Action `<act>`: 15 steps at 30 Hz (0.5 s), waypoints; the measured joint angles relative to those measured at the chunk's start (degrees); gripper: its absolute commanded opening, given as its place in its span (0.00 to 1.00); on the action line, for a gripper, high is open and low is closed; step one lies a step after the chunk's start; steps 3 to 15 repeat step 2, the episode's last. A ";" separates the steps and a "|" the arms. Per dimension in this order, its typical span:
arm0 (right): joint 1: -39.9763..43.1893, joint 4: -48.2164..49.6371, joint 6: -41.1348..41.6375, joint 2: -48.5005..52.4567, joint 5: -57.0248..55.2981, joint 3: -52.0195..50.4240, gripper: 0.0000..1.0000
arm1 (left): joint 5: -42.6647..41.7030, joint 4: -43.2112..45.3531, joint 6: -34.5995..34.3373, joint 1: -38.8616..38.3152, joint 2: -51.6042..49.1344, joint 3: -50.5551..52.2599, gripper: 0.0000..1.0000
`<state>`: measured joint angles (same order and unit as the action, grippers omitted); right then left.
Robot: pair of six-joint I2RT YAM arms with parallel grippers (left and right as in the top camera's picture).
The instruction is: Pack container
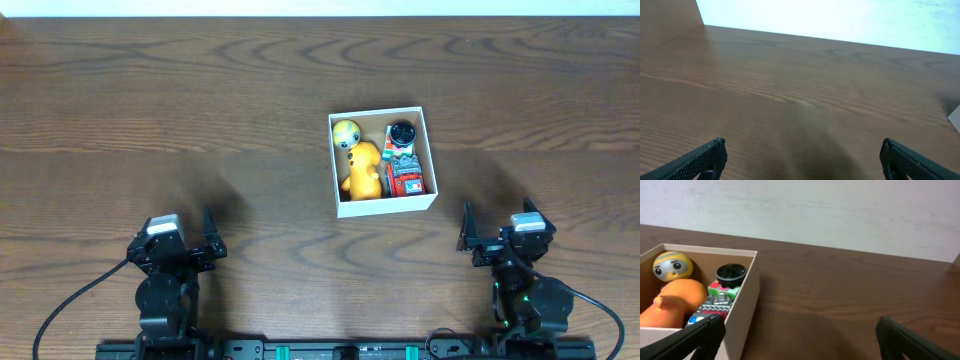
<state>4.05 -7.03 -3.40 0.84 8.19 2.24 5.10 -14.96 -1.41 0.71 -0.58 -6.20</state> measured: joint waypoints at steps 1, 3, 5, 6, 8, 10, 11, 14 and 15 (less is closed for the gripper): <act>0.00 0.00 0.00 0.00 -0.02 0.00 0.99 | 0.00 0.00 0.00 0.00 0.00 0.00 0.98; 0.00 0.00 0.00 0.00 -0.02 0.00 0.99 | 0.00 0.00 0.00 0.00 0.00 0.00 0.98; 0.00 0.00 0.00 0.00 -0.02 0.00 0.99 | 0.00 0.00 0.00 0.00 0.00 0.00 0.98; 0.00 0.00 0.00 0.00 -0.02 0.00 0.99 | 0.00 0.00 0.00 0.00 0.00 0.00 0.98; 0.00 0.00 0.00 0.00 -0.02 0.00 0.99 | 0.00 0.00 0.00 0.00 0.00 0.00 0.98; 0.00 0.00 0.00 0.00 -0.02 0.00 0.99 | 0.00 0.00 0.00 0.00 0.00 0.00 0.98; 0.00 0.00 0.00 0.00 -0.02 0.00 0.99 | 0.00 0.00 0.00 0.00 0.00 0.00 0.98; 0.00 0.00 0.00 0.00 -0.02 0.00 0.99 | 0.00 0.00 0.00 0.00 0.00 0.00 0.98; 0.00 0.00 0.00 0.00 -0.02 0.00 0.99 | 0.00 0.00 0.00 0.00 0.00 0.00 0.98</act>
